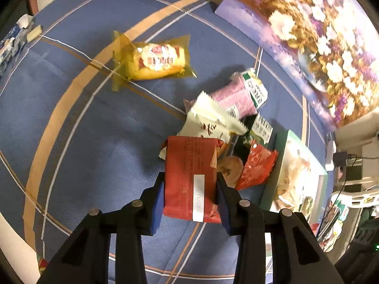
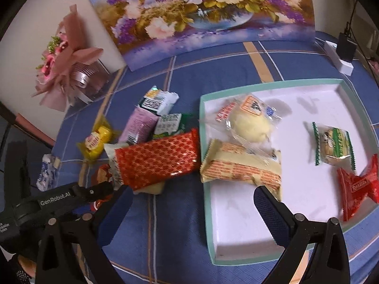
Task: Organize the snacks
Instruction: 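Close the left gripper on the red box pack and lift it, then grasp a red foil pack with the right gripper while the left holds the red box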
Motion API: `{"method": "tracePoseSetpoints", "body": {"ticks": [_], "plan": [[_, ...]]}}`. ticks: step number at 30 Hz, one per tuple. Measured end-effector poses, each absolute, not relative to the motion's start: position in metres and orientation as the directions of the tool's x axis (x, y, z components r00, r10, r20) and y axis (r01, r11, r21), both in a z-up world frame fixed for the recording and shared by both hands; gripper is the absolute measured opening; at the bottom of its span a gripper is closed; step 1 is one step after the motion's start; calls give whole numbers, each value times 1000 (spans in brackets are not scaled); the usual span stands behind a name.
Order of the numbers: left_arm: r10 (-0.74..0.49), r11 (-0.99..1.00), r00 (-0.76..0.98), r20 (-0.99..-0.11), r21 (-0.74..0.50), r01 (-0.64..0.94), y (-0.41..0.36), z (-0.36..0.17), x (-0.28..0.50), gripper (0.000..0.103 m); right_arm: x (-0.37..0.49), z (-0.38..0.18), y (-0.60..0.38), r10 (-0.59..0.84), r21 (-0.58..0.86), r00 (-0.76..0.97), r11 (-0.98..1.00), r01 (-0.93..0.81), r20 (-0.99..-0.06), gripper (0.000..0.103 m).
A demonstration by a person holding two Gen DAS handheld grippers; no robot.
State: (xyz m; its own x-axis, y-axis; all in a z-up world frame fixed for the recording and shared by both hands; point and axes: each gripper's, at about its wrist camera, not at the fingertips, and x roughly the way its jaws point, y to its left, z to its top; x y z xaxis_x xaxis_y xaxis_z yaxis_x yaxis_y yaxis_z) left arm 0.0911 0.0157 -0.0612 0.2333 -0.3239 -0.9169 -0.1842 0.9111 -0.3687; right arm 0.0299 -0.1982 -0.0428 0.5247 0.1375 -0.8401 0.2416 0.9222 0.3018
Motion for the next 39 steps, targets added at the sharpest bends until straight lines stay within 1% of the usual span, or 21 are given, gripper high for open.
{"method": "tracePoseSetpoints", "body": {"ticks": [4, 7, 9, 13, 15, 17, 19, 21, 23, 26, 31, 35, 39], "plan": [[-337, 896, 261, -905, -393, -206, 27, -52, 94, 41, 30, -34, -191, 136, 296, 568, 934, 199, -812, 103], [-343, 884, 277, -897, -408, -227, 37, -47, 93, 41, 34, -31, -178, 59, 190, 566, 966, 176, -822, 103], [-346, 880, 283, -895, -414, -233, 38, -46, 95, 41, 37, -32, -174, 33, 158, 558, 971, 178, -829, 103], [-362, 868, 287, -887, -433, -244, 42, -47, 96, 41, 40, -33, -175, 23, 154, 566, 971, 184, -824, 103], [-366, 864, 286, -886, -438, -250, 45, -48, 96, 41, 42, -31, -178, 18, 154, 577, 970, 189, -817, 101], [-374, 859, 284, -883, -445, -253, 46, -48, 95, 41, 45, -30, -181, 18, 153, 575, 970, 187, -818, 96], [-384, 855, 282, -879, -454, -252, 46, -49, 96, 41, 50, -32, -182, 15, 134, 567, 977, 169, -824, 94], [-390, 852, 280, -877, -459, -251, 46, -49, 96, 41, 53, -35, -180, 15, 104, 550, 986, 131, -835, 92], [-396, 849, 279, -875, -464, -252, 46, -49, 96, 41, 57, -41, -175, -6, 37, 525, 997, 72, -851, 86], [-400, 842, 280, -872, -471, -263, 48, -50, 97, 41, 58, -49, -170, -32, -35, 509, 999, 3, -860, 84], [-401, 835, 282, -872, -475, -280, 52, -52, 97, 41, 65, -53, -158, -51, -113, 502, 989, -93, -863, 82], [-398, 832, 291, -870, -476, -286, 53, -50, 97, 41, 68, -50, -142, -72, -198, 519, 961, -192, -852, 82], [-396, 833, 292, -871, -474, -284, 53, -49, 98, 41, 71, -60, -129, -112, -294, 517, 912, -286, -849, 82]]}}
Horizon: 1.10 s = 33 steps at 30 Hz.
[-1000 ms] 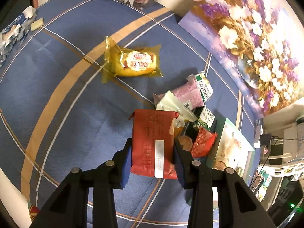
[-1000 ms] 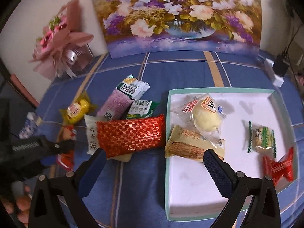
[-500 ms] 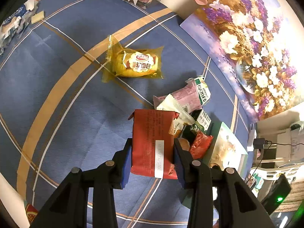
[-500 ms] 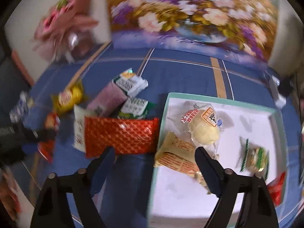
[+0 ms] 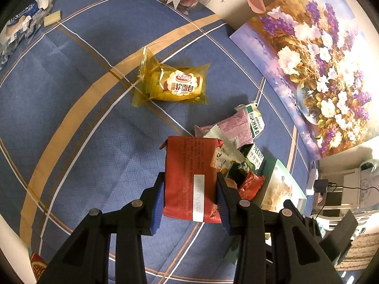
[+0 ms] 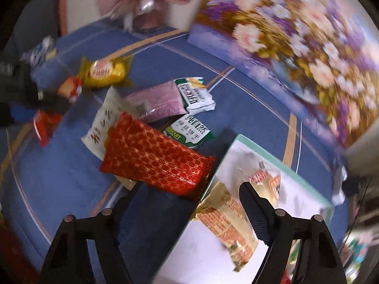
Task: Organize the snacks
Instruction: 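Grasp a red foil pack with the right gripper while the left holds the red box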
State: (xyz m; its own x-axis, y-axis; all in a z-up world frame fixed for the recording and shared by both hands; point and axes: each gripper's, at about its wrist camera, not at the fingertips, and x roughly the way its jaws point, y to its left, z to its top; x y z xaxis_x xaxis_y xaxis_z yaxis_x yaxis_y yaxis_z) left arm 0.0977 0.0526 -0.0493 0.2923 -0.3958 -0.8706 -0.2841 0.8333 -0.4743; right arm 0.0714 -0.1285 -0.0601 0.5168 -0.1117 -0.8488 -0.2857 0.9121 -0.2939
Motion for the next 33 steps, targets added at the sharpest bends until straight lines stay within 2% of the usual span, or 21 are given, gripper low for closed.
{"method": "tracePoseSetpoints", "body": {"ticks": [10, 16, 22, 24, 26, 28, 33], "plan": [[-385, 833, 289, -877, -465, -301, 56, -52, 102, 41, 94, -83, -114, -161, -374, 490, 848, -376, -857, 82], [-375, 834, 282, -883, -454, -313, 58, -56, 105, 41, 119, -82, -111, -127, -331, 476, 867, -373, -870, 82], [-381, 828, 269, -885, -456, -327, 59, -61, 107, 41, 134, -90, -122, -49, -195, 425, 932, -306, -904, 81], [-381, 826, 269, -885, -456, -331, 60, -61, 107, 41, 130, -88, -126, -16, -156, 431, 944, -291, -902, 77], [-383, 826, 270, -884, -458, -329, 58, -61, 107, 41, 127, -85, -129, 24, -107, 432, 955, -276, -901, 66], [-388, 826, 271, -881, -463, -323, 58, -60, 106, 41, 125, -84, -130, 38, -82, 426, 962, -261, -904, 60], [-396, 822, 272, -877, -471, -321, 58, -59, 105, 41, 120, -74, -140, 82, -12, 447, 979, -204, -891, 48]]}}
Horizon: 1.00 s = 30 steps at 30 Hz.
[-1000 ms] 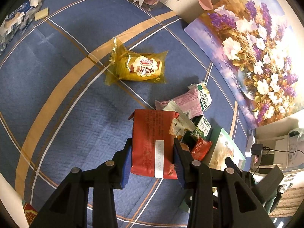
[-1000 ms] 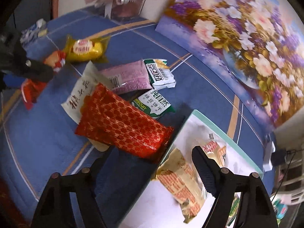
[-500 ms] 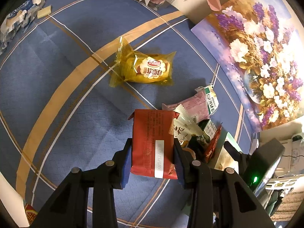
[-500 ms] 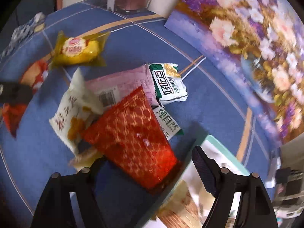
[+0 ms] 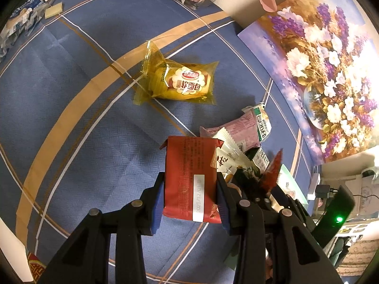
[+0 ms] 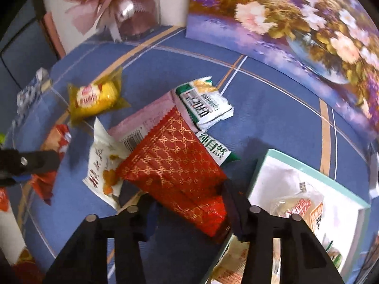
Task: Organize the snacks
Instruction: 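Grasp a red foil pack with the right gripper while the left holds the red box, then carry both packs over the white tray and open both grippers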
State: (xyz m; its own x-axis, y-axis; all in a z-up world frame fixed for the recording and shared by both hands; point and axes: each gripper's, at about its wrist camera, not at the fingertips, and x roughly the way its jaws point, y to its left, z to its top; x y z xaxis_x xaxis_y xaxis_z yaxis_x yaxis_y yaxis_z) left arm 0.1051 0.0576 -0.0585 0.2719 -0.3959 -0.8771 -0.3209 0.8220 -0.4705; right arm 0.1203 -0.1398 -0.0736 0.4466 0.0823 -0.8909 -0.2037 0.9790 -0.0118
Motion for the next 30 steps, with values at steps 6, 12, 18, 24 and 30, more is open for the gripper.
{"method": "tracePoseSetpoints", "body": {"ticks": [6, 12, 18, 24, 30], "plan": [[-408, 817, 273, -871, -482, -317, 56, -57, 103, 41, 122, -61, -157, 102, 72, 478, 994, -81, -873, 33], [-421, 813, 274, -865, -494, -310, 56, -56, 102, 41, 122, -56, -166, 88, 102, 493, 995, 1, -865, 24], [-428, 810, 271, -862, -499, -308, 56, -57, 102, 41, 126, -57, -178, 48, 110, 499, 989, 94, -865, 19], [-425, 809, 253, -869, -490, -324, 55, -65, 105, 41, 129, -61, -183, 17, 100, 495, 985, 142, -869, 16], [-423, 813, 249, -871, -486, -319, 50, -67, 107, 41, 123, -53, -192, 58, 161, 521, 975, 154, -851, 12]]}}
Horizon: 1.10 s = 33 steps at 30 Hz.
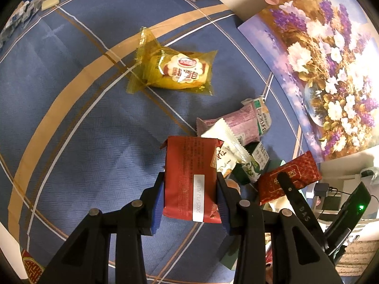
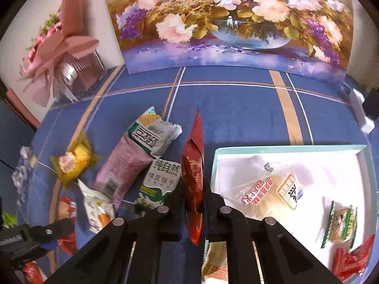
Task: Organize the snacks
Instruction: 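Carry both packs over the white tray and open both grippers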
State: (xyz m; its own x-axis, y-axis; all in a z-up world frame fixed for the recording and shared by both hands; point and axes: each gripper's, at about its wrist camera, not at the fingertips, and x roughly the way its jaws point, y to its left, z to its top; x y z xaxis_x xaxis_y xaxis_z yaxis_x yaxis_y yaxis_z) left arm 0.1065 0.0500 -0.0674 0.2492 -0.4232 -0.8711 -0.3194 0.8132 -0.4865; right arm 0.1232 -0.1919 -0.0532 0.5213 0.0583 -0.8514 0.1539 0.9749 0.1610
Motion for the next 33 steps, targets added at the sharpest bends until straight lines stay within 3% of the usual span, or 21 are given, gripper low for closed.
{"method": "tracePoseSetpoints", "body": {"ticks": [13, 33], "plan": [[-413, 845, 272, -869, -478, -242, 23, -50, 101, 41, 71, -21, -203, 165, 340, 596, 920, 194, -786, 11], [-421, 907, 220, -880, -406, 111, -122, -16, 64, 41, -19, 15, -300, -111, 216, 615, 876, 432, -780, 12]]}}
